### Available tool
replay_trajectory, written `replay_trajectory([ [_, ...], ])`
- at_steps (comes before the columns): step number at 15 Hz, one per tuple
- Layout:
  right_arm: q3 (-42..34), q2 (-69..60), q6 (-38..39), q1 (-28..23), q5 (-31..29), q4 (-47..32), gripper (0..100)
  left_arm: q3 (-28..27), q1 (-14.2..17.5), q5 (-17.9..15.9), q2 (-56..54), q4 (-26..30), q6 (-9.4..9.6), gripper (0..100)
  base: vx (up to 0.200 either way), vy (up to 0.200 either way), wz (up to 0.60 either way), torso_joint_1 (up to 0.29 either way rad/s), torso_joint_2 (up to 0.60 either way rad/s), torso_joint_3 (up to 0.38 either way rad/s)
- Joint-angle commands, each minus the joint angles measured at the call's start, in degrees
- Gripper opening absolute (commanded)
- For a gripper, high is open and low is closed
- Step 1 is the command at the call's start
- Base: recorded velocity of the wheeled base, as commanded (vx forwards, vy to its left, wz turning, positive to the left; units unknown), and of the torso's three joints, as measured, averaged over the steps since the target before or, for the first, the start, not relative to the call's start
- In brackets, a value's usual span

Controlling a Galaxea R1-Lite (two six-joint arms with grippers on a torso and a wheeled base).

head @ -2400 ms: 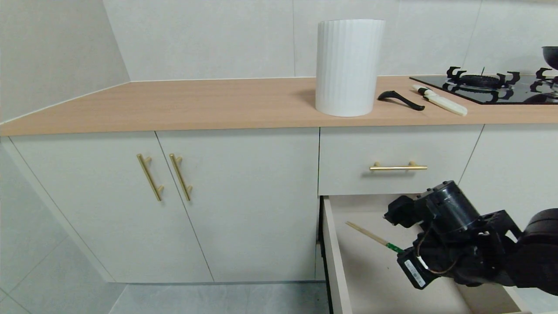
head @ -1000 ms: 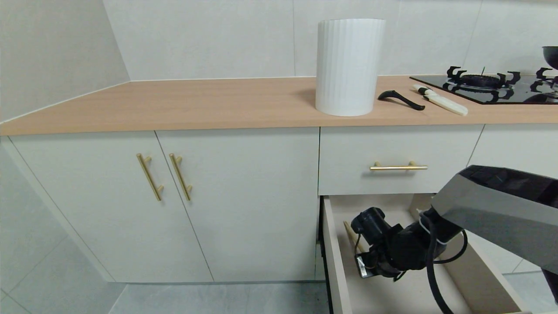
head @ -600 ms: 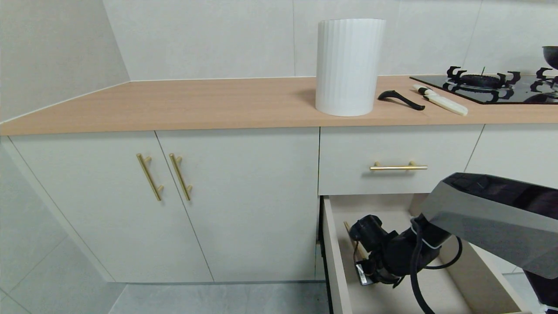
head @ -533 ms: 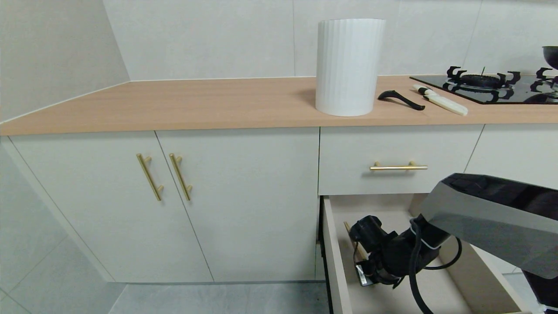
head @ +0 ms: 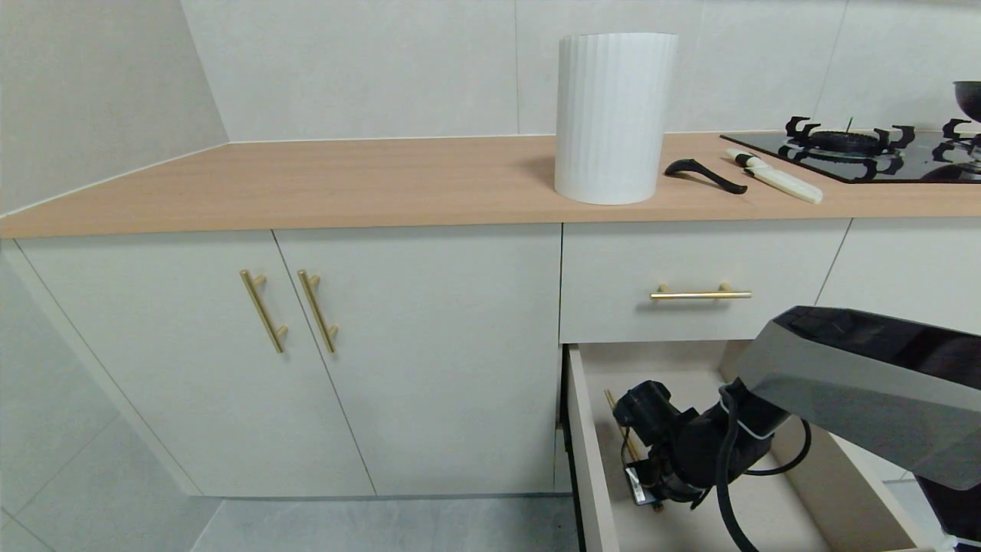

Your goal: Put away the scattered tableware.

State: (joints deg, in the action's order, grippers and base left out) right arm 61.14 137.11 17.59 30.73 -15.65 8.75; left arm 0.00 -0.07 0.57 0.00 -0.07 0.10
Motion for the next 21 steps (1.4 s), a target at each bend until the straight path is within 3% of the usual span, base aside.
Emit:
replay_trajectory([
  [1,0.04,-0.09,-0.01,0.03,0.01,0.04,100,0.0,-0.01,0.04,0.09,-0.01,-0.01,100,0.0,0.0,0.0,0.0,0.0,0.0],
  [6,-0.14,-1.32,-0.01,0.03,-0.08,0.04,100,0.0,-0.01,0.04,0.09,-0.01,-0.01,100,0.0,0.0,0.0,0.0,0.0,0.0],
  [12,-4.36,-20.21,0.07,-1.38,-0.26,0.21,100,0.0,-0.01,0.04,0.09,-0.01,-0.01,100,0.0,0.0,0.0,0.0,0.0,0.0],
  [21,-5.06,-33.22,-2.21,-4.8,-2.54,0.39,100,0.0,-0.01,0.04,0.09,-0.01,-0.01,100,0.0,0.0,0.0,0.0,0.0,0.0],
])
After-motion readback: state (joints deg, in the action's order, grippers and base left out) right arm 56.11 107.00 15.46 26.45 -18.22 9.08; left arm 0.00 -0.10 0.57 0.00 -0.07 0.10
